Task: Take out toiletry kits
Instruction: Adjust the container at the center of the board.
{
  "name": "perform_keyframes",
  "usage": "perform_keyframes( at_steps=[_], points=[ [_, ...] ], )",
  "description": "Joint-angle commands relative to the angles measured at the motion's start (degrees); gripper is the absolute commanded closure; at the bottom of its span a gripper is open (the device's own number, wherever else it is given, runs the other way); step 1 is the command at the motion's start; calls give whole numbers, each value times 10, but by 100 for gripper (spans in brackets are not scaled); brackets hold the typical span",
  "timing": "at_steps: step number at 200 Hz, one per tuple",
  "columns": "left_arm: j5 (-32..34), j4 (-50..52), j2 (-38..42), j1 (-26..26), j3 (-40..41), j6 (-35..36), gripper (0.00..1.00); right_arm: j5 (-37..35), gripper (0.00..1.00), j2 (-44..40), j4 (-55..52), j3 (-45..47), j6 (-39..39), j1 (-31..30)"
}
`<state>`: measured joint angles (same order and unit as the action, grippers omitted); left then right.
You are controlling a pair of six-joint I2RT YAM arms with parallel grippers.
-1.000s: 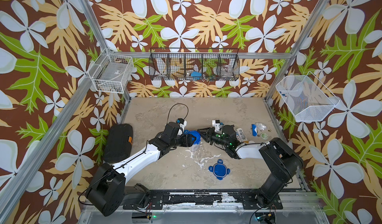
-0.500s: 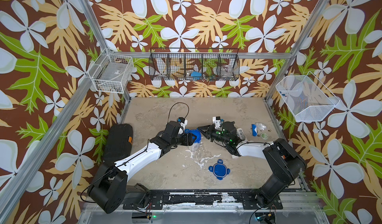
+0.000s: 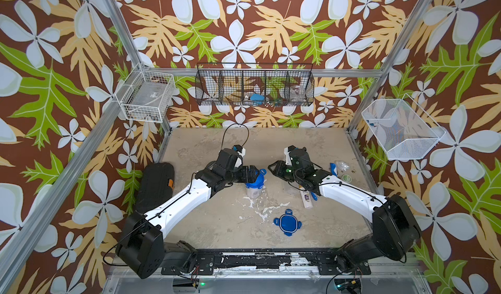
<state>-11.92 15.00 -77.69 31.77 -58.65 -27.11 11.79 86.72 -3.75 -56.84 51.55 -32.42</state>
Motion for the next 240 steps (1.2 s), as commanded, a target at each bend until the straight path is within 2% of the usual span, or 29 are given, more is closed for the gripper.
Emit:
perform_keyframes(
  at_steps=[1, 60, 114, 186, 209, 240],
  points=[
    [-4, -3, -3, -1, -6, -6, 11, -53, 59, 0, -93, -14, -60, -4],
    [-13, -9, 2, -1, 38, -1, 15, -78, 60, 64, -150, -95, -102, -50],
    [-23, -8, 27, -1, 69, 3, 15, -83, 59, 151, -191, -213, -159, -50],
    [-37, -21, 23, 0, 78, -4, 14, -5, 54, 264, -230, -367, -243, -55],
    [-33, -17, 19, 0, 71, 0, 13, 4, 51, 282, -231, -384, -250, -58],
    [-15, 1, 19, -1, 53, 6, 12, -26, 49, 264, -230, -376, -247, -52]
  ],
)
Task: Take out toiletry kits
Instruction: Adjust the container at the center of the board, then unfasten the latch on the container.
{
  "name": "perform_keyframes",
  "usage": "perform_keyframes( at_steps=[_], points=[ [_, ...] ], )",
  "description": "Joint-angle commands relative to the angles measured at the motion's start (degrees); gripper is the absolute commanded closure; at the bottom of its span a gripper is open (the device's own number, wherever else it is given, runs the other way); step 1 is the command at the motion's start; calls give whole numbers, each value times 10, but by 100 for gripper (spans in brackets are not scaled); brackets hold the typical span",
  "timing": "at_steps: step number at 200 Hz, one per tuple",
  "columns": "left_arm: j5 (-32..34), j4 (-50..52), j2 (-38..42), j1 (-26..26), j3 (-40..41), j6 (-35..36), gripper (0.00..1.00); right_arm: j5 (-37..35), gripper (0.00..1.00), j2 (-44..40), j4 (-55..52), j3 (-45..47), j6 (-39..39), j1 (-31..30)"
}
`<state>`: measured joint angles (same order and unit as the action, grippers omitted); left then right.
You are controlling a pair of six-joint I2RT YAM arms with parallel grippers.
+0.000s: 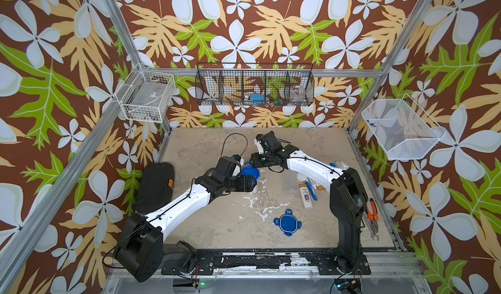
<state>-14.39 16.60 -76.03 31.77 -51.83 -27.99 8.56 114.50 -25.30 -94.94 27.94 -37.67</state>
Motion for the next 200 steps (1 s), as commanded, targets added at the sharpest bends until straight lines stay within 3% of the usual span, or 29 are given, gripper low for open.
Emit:
perform_keyframes(
  at_steps=[1, 94, 123, 144, 169, 184, 200],
  points=[
    [10, -14, 2, -1, -16, 14, 12, 6, 49, -15, -13, 7, -10, 1],
    [24, 41, 46, -19, -68, 33, 9, -28, 48, -117, 12, 84, 22, 24],
    [61, 53, 21, -42, -106, 76, 7, -40, 48, -155, 24, 131, 46, 24],
    [46, 44, -25, -53, -138, 88, 9, -47, 49, -205, 48, 197, 85, 24],
    [14, -2, -72, -53, -155, 81, 12, -23, 53, -327, 216, 374, 199, 23],
    [7, -8, -101, -53, -162, 84, 16, -15, 56, -410, 399, 518, 304, 22],
    [-3, -1, -119, -53, -158, 97, 19, -33, 53, -454, 609, 641, 417, 14]
  ],
)
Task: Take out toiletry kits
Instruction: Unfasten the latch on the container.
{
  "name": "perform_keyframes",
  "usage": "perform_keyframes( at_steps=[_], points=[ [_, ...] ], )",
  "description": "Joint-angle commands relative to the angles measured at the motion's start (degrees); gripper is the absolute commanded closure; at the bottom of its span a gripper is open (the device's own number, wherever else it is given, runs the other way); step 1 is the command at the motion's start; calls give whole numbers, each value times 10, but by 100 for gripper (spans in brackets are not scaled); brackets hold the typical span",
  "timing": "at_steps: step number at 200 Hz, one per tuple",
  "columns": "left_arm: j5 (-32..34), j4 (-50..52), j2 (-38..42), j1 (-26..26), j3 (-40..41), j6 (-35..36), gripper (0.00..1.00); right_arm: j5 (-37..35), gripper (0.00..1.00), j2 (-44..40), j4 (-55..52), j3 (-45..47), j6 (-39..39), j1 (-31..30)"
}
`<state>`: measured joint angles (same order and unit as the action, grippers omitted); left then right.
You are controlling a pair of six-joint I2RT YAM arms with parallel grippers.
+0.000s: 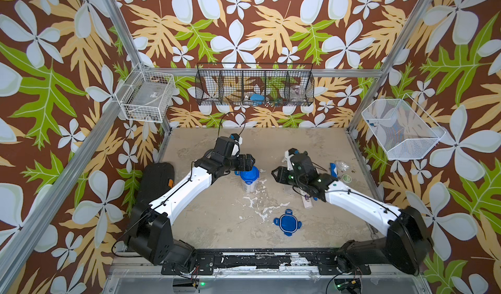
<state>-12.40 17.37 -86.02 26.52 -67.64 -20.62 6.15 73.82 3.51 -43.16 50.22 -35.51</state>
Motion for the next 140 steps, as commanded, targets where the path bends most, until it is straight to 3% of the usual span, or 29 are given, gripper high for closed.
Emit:
perform_keyframes(
  at_steps=[1, 35, 67, 99, 140],
  points=[
    [-23, -9, -20, -1, 0, 24, 19, -9, 53, -47, 327, 126, 198, -8],
    [-55, -44, 13, -1, 53, 11, 18, 11, 55, 22, 321, 65, 231, -18],
    [-57, -45, 24, -1, 84, 3, 19, -13, 54, 68, 401, 91, 319, -28],
    [-76, -59, 33, -1, 109, -13, 21, -26, 49, 112, 461, 89, 348, -54],
    [-56, -59, 40, 0, 121, -21, 22, -7, 50, 187, 516, 69, 378, -55]
  ],
)
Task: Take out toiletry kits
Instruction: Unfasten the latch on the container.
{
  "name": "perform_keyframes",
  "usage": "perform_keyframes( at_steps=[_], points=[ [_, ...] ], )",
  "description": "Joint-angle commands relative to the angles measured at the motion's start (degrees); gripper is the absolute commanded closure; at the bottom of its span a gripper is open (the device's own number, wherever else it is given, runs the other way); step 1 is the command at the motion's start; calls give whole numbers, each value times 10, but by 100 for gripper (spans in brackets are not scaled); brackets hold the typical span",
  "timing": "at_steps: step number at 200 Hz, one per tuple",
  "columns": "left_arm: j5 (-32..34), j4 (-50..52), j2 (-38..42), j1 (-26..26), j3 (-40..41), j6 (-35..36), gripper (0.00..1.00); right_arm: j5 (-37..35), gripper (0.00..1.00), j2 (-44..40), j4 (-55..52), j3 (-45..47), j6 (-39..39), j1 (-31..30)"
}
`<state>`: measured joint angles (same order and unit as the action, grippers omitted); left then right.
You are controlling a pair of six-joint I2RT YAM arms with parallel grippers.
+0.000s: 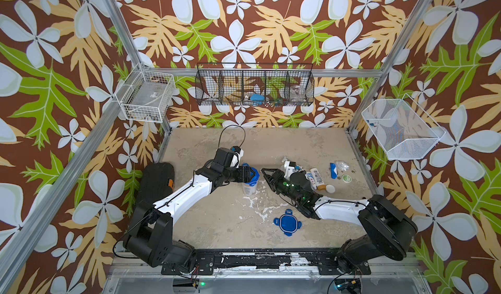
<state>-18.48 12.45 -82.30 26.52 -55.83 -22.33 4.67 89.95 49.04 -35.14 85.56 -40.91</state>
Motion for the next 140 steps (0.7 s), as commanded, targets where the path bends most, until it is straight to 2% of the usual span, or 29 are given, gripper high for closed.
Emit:
perform_keyframes(
  at_steps=[1, 47, 87, 119, 140],
  points=[
    [5, -10, 3, -1, 3, -4, 22, 8, 50, 27, 61, -12, 25, -1],
    [13, -1, -1, -1, 6, 5, 23, 88, 54, 104, 83, -61, 31, 9],
    [21, 6, -2, -1, 9, 13, 24, 104, 60, 134, 97, -77, 44, 10],
    [34, 14, -5, 1, 15, 24, 25, 104, 75, 133, 95, -82, 35, 10],
    [38, 17, -7, 1, 20, 26, 26, 101, 81, 123, 71, -89, 15, 13]
  ],
)
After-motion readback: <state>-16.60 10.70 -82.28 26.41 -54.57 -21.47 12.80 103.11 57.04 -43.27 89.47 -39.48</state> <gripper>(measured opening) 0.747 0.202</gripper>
